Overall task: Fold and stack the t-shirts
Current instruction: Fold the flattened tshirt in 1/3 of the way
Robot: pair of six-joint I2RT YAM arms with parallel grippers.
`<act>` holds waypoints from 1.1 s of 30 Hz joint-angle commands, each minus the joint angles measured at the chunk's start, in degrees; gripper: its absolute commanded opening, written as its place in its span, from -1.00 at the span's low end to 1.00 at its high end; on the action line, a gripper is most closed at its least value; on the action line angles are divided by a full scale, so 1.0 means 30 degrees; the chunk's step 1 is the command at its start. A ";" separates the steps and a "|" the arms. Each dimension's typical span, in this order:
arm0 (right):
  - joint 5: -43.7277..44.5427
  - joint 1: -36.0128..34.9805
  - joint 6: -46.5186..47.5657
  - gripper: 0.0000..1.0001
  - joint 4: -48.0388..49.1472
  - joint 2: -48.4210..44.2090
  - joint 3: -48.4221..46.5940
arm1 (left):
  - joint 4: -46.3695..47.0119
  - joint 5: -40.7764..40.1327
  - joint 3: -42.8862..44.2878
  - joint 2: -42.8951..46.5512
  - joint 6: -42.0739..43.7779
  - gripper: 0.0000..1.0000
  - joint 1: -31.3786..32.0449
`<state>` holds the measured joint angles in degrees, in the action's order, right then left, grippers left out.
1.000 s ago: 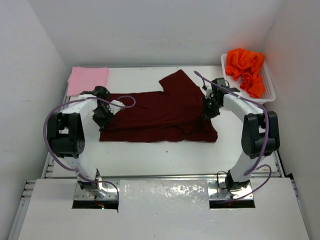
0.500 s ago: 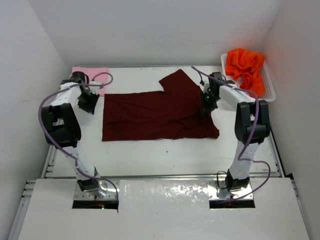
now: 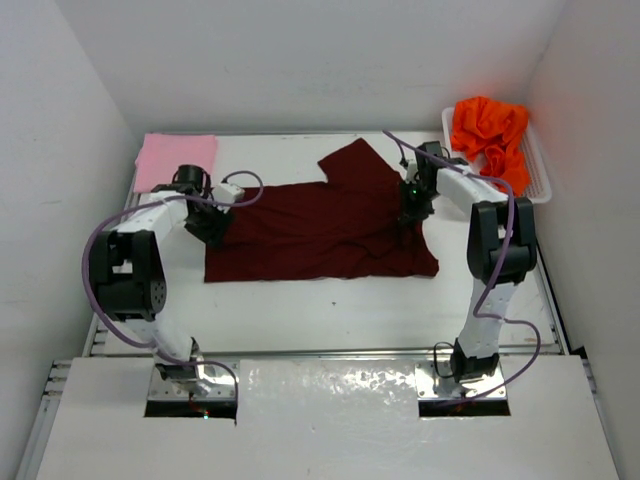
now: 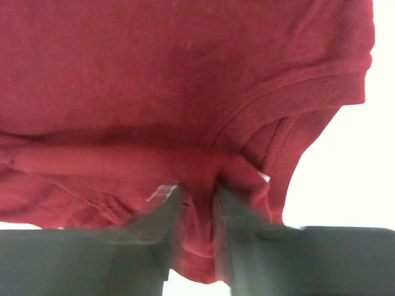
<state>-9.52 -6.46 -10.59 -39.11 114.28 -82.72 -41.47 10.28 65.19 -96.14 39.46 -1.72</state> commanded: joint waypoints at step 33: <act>-0.2628 0.3647 -0.4642 -0.50 0.6913 -0.5455 1.2367 | 0.0494 0.2871 -0.1807 -0.3988 -0.3721 -0.68 -0.2680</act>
<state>-15.68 4.82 -22.11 -24.77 96.23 -47.46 -44.86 13.74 62.46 -103.85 27.22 -9.80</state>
